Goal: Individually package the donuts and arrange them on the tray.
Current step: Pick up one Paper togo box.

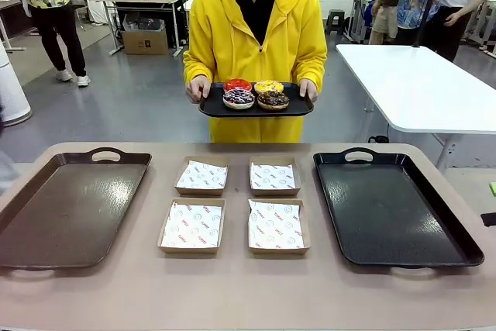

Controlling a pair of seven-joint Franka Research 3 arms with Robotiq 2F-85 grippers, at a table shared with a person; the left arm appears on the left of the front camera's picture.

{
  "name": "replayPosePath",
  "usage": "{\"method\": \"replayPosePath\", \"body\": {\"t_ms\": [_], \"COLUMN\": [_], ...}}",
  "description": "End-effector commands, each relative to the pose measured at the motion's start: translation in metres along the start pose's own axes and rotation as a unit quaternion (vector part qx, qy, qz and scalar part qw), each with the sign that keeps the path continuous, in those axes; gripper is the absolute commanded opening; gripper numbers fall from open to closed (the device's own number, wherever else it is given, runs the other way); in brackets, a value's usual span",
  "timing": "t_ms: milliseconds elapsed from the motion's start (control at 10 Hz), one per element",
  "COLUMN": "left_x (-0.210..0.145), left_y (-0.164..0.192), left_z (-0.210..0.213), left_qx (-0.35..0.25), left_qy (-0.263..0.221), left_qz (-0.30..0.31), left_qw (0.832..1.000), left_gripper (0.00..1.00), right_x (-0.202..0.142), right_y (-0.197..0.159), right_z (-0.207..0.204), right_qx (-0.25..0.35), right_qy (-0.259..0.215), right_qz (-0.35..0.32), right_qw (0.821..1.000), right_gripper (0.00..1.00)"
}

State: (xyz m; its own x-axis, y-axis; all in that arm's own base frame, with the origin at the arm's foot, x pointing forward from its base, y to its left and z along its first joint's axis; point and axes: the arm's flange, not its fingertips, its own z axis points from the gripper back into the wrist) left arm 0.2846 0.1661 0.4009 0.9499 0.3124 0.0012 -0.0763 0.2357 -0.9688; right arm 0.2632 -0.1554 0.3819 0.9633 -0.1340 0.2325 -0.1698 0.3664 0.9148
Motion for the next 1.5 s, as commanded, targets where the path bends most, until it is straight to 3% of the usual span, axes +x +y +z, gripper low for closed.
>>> {"method": "replayPosePath", "body": {"t_ms": [0, 200, 300, 600, 900, 1200, 1400], "left_x": [0.0, 0.0, 0.0, 0.0, 0.0, 0.0, 0.0], "left_y": [-0.001, -0.001, -0.001, -0.001, -0.001, -0.001, -0.001], "left_z": [0.001, 0.001, 0.001, 0.001, 0.001, 0.001, 0.001], "left_qx": [-0.009, -0.009, -0.009, -0.009, -0.009, -0.009, -0.009], "left_qy": [-0.006, -0.006, -0.006, -0.006, -0.006, -0.006, -0.006], "left_qz": [0.002, 0.002, 0.002, 0.002, 0.002, 0.002, 0.002], "left_qw": [1.0, 1.0, 1.0, 1.0, 1.0, 1.0, 1.0], "left_gripper": [1.0, 1.0, 1.0, 1.0, 1.0, 1.0, 1.0], "right_x": [0.024, 0.051, 0.062, 0.094, 0.108, 0.089, 0.072], "right_y": [0.068, 0.133, 0.16, 0.194, 0.186, 0.152, 0.133], "right_z": [-0.027, -0.068, -0.103, -0.205, -0.292, -0.34, -0.364], "right_qx": [-0.071, -0.134, -0.167, -0.282, -0.373, -0.439, -0.451], "right_qy": [-0.008, 0.022, 0.082, 0.104, 0.114, 0.13, 0.156], "right_qz": [0.031, 0.035, 0.022, 0.018, 0.012, 0.018, 0.017], "right_qw": [0.997, 0.99, 0.982, 0.953, 0.921, 0.889, 0.879], "right_gripper": [1.0, 1.0, 1.0, 1.0, 1.0, 1.0, 1.0]}}
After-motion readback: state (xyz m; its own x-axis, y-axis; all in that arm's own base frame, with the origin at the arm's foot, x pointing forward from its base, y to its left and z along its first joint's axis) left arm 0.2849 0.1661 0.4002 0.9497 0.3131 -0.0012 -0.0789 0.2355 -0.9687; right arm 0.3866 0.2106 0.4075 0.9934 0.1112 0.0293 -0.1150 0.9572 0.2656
